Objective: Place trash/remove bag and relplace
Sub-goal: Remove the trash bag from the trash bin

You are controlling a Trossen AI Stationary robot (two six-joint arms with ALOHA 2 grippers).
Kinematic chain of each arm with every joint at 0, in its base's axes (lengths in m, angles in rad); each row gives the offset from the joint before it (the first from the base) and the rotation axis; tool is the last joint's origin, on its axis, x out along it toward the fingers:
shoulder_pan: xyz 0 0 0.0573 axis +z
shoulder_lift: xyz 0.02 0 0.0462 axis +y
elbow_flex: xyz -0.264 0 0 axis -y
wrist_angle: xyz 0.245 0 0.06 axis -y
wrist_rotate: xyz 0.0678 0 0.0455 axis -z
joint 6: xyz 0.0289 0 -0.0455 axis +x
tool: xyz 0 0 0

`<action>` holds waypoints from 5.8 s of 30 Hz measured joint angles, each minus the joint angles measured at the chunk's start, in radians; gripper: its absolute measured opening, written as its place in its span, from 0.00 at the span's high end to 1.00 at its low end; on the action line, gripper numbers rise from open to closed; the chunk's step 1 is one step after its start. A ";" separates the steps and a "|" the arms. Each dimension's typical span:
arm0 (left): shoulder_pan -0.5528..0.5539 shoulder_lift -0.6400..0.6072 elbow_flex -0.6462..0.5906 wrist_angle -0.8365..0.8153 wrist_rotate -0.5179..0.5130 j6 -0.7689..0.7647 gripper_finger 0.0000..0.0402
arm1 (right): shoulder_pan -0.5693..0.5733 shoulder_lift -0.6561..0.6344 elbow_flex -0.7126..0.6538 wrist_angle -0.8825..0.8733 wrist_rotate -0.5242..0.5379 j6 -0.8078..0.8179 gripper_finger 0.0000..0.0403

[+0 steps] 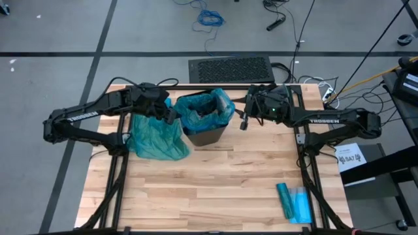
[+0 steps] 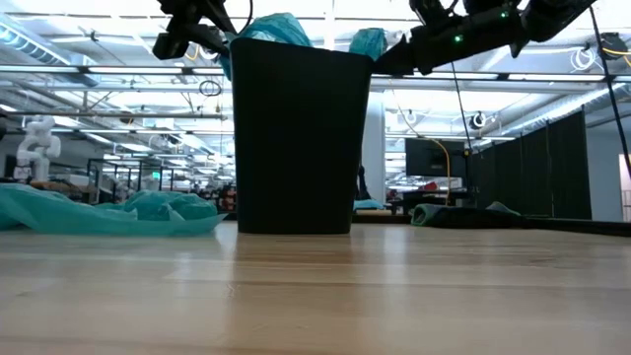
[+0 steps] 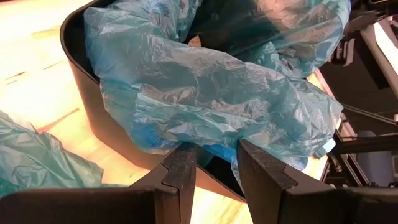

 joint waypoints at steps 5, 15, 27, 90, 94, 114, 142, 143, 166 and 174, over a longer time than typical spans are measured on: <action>0.000 0.000 0.000 -0.001 0.000 0.002 0.72 | 0.000 -0.012 0.000 -0.025 -0.001 0.038 0.80; 0.000 0.000 0.000 -0.003 -0.008 0.027 0.72 | 0.000 -0.108 0.000 -0.136 0.026 0.063 0.99; 0.000 0.059 0.000 -0.002 -0.008 0.027 0.72 | 0.000 -0.168 0.230 -0.375 0.051 0.057 1.00; 0.002 -0.101 0.080 -0.077 -0.112 0.236 0.76 | 0.086 0.055 0.680 -0.762 0.124 0.695 1.00; 0.003 -0.041 0.080 -0.103 -0.114 0.236 0.76 | 0.100 0.055 0.680 -0.763 0.124 0.694 1.00; 0.003 0.086 0.080 -0.213 -0.106 0.261 0.76 | 0.177 0.055 0.680 -0.825 0.125 0.683 1.00; 0.003 -0.055 0.080 -0.153 -0.188 0.367 0.76 | 0.176 0.055 0.679 -0.841 0.126 0.673 1.00; 0.003 -0.047 0.080 -0.157 -0.193 0.367 0.76 | 0.176 0.055 0.679 -0.841 0.126 0.673 1.00; 0.003 0.013 0.080 -0.228 -0.163 0.373 0.57 | 0.176 0.055 0.679 -0.838 0.126 0.675 1.00; -0.017 0.013 0.080 -0.226 -0.105 0.258 0.57 | 0.176 0.055 0.679 -0.838 0.125 0.675 1.00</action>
